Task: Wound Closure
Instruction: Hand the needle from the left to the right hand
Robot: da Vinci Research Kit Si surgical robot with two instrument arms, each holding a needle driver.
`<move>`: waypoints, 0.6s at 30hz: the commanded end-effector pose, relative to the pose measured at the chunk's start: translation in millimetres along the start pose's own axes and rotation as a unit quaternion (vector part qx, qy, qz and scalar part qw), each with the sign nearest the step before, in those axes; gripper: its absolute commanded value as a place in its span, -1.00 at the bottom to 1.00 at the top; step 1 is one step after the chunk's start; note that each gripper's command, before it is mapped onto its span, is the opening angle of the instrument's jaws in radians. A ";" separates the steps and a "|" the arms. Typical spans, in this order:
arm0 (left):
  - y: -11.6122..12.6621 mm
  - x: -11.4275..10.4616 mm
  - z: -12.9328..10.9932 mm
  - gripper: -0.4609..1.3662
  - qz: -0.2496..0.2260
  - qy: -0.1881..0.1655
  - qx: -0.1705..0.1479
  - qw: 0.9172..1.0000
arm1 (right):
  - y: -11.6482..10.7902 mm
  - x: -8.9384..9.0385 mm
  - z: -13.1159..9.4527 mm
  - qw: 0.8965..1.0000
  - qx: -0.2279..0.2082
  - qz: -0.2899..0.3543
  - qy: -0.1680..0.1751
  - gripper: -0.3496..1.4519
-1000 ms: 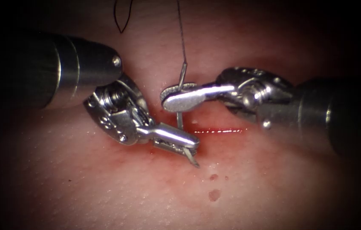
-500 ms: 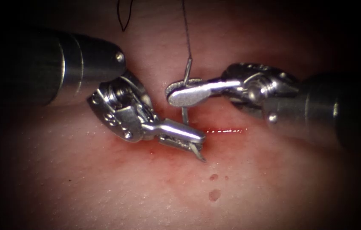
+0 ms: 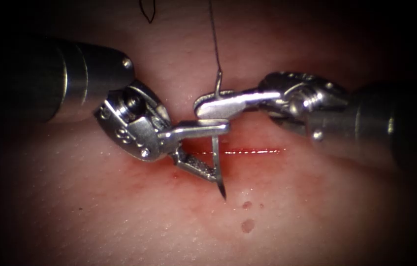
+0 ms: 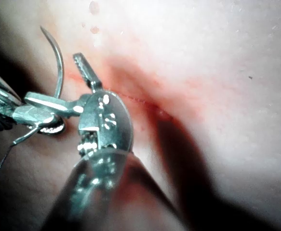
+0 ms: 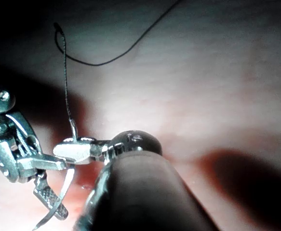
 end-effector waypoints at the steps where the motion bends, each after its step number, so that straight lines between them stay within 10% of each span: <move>1: 0.0 0.0 0.0 0.36 -0.002 -0.001 0.002 1.000 | 0.0 0.0 0.0 1.000 -0.003 0.000 0.000 -1.00; 18: 0.3 0.1 -0.2 -0.02 0.005 -0.001 0.000 1.000 | -0.2 0.3 -0.2 1.000 -0.010 0.002 0.009 -1.00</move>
